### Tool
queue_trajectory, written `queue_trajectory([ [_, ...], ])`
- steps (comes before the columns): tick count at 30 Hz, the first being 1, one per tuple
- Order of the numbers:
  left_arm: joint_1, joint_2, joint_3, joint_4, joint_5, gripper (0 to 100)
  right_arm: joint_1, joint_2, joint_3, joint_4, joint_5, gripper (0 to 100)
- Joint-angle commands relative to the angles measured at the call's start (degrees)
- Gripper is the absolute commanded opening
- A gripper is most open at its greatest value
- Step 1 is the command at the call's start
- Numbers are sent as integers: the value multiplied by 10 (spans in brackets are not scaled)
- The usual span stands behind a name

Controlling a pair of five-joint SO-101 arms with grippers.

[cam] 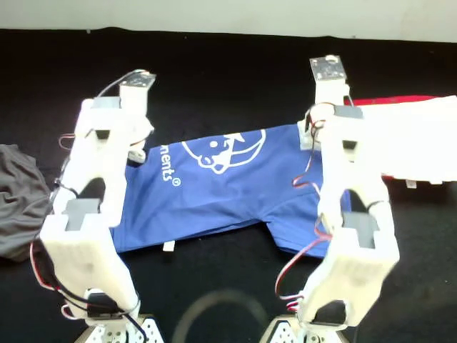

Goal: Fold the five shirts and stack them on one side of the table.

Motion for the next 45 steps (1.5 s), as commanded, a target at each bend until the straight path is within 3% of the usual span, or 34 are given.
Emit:
queue_trajectory([
  [1,-39,44,-67,-8,3,9,33,60,-75,0,-4,6],
  [10,-67,175,-233,45,2,9,43,93,-122,30,-3,6],
  [16,-75,197,-365,153,5,9,45,85,-201,137,-5,6],
  [23,-50,197,-586,342,6,9,43,-9,-286,239,-5,6],
  [26,-50,173,-611,356,32,9,43,-56,-286,273,-5,6],
  [30,-35,61,-490,356,38,9,40,-114,-285,337,-5,6],
  [35,18,-139,-220,325,36,9,26,-153,-285,407,-5,6],
  [41,51,-329,201,90,34,9,-17,-225,-271,454,-6,6],
  [45,49,-414,406,-42,34,9,-42,-333,-166,453,-6,6],
])
